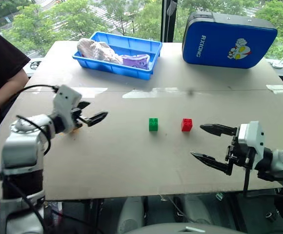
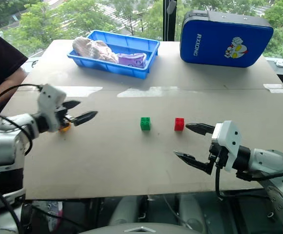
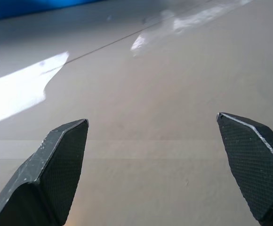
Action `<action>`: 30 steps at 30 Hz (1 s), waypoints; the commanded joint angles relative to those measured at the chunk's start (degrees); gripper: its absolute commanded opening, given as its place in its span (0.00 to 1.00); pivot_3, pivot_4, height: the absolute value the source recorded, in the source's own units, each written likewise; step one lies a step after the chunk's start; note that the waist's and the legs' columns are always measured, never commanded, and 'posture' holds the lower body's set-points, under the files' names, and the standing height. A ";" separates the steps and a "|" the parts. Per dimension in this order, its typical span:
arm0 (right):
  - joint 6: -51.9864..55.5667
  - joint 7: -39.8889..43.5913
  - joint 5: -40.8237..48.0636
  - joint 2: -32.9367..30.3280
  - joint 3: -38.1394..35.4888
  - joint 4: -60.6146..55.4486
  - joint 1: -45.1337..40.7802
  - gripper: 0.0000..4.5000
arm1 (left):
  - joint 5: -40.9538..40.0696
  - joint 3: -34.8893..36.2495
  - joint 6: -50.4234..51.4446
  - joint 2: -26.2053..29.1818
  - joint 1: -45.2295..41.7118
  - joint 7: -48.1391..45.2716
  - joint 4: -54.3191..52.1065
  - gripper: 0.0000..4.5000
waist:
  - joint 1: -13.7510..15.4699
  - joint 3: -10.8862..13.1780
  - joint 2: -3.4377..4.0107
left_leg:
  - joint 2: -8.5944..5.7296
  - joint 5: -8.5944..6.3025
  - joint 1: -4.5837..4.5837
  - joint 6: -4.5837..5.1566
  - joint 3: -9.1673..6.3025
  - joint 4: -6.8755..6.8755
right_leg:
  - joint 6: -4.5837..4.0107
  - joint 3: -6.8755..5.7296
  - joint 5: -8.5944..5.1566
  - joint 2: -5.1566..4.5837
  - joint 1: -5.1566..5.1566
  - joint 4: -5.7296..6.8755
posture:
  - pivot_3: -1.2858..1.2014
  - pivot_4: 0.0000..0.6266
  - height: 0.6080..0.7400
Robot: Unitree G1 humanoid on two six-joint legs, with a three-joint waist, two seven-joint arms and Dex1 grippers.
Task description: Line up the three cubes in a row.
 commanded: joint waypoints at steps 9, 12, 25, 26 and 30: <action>-2.32 5.44 1.20 -1.30 0.95 2.24 -3.89 0.94 | -1.42 0.33 7.72 9.69 0.65 3.16 5.05 0.99 | 0.99 0.00 0.01 | -0.01 -0.01 0.00 -0.02 0.03 0.00 | -0.03 -0.01 0.00 -0.06 -0.01 -0.01 | 0.52 0.24 1.00; -2.50 4.95 0.41 -1.56 0.84 1.20 -2.68 0.94 | -1.28 -3.31 4.76 10.69 -2.36 2.70 10.63 0.99 | 1.00 -0.01 0.01 | -0.01 -0.01 0.00 -0.02 0.05 -0.02 | -0.03 -0.02 0.01 -0.09 -0.02 -0.02 | 0.52 0.24 1.00; -2.09 -0.41 -0.07 -1.60 -1.87 -4.27 3.76 0.94 | 2.33 -14.27 -11.53 11.51 -10.55 -0.51 32.51 0.71 | 0.89 -0.03 -0.03 | -0.03 -0.01 -0.03 -0.02 0.14 -0.05 | -0.23 0.01 0.14 -0.08 -0.09 -0.01 | 0.52 0.24 1.00; -2.07 -0.74 -0.07 -1.59 -2.05 -4.39 4.04 0.94 | 2.69 -14.82 -12.72 11.63 -10.61 -0.96 33.46 0.60 | 0.89 -0.03 -0.03 | -0.03 -0.01 -0.04 -0.02 0.14 -0.05 | -0.23 0.01 0.14 -0.09 -0.09 -0.01 | 0.52 0.24 1.00; -2.11 -1.38 0.01 -1.82 -2.75 -5.01 5.20 0.94 | 2.13 -14.88 -16.38 11.19 -11.08 -2.76 35.18 0.30 | 0.95 -0.03 -0.03 | -0.05 -0.01 -0.04 -0.01 0.17 -0.05 | -0.23 0.01 0.14 -0.15 -0.09 -0.01 | 0.52 0.24 1.00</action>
